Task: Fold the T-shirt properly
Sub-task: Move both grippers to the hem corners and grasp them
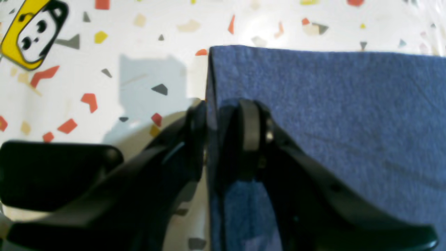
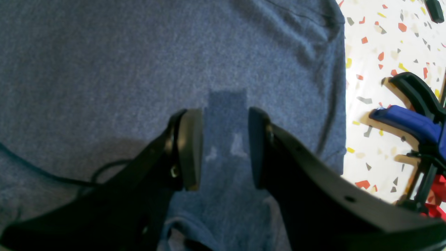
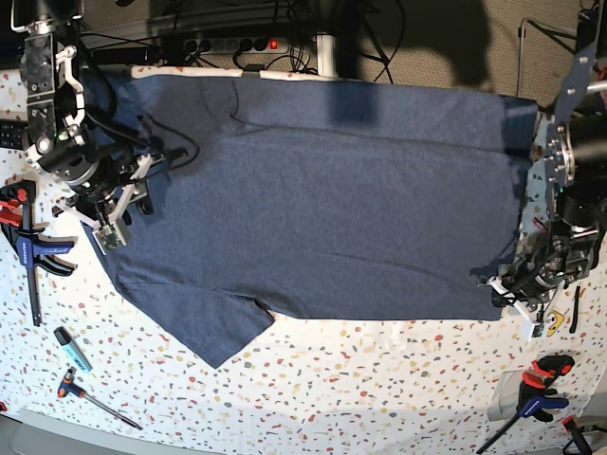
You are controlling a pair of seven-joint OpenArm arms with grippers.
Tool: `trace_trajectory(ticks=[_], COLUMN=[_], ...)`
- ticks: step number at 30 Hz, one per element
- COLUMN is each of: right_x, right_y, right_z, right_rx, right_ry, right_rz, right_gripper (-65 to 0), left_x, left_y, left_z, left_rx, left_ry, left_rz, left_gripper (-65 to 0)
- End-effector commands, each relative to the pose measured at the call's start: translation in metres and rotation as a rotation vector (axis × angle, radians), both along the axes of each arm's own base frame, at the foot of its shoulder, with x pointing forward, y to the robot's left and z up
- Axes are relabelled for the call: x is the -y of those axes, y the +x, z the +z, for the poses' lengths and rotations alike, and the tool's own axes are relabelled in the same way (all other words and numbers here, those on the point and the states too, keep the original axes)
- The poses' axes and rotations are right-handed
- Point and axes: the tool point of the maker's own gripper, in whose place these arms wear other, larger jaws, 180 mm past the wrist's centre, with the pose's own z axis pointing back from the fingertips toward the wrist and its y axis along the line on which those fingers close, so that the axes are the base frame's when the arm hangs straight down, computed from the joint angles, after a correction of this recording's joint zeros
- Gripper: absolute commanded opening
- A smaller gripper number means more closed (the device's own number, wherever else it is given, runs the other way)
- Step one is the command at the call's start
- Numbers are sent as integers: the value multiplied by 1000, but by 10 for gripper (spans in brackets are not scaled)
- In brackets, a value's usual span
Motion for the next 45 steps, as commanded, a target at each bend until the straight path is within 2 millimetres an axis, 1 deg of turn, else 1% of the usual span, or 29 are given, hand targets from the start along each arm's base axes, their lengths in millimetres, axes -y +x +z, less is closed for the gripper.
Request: trace_trajectory(ticks=[1,5,9,13,15,18,21,24,26,28,32,36,39,42,45], right_x=[3,3,4,4,4,4,1,-5,-2,7,29,37,40,46,54], right_y=[10,14,20,24,25,30,37,47,53,63,98,136,160,179,193], right_z=[15,20,26,29,31,36,46,61,64,62,63,60,50,40,32], right_rx=[51,64,81,91,97,112,158,235,236,210,185,125,59,-15,-87], right_ry=[-10,-12,-13,-12,-12,-12,-1,27,22,36,97,105,96,81,74], right_rz=[8,8,7,7,7,7,17,37,26,-9,-80,-80,-90,-114,-155], right_gripper=[-429,-429,-429,-429,-429,-429,-429,-429,-429,-429,-429,-429,-429,-428,-428], left_x=[2,7,16,22,22,22,22,22,22,22,22,24,24,24,24], left_y=[5,-2,-6,-8,-9,-8,-5,-2,-2,-2,-2,-2,-2,-2,-2], left_z=[6,1,0,0,0,0,4,6,6,6,6,7,6,6,6], left_rx=[-5,-36,-56,-70,-70,-68,-41,-19,-22,-23,-23,-19,-20,-20,-20], left_ry=[2,-9,-42,-83,-81,-82,-83,-87,-86,-86,-86,-95,-94,-94,-94], left_rz=[-16,-40,-80,-93,-92,-92,-90,-87,-88,-88,-88,-85,-86,-86,-86], left_gripper=[-507,-510,-512,-566,-577,-650,-650,-650,-650,-650,-650,-650,-650,-650,-650])
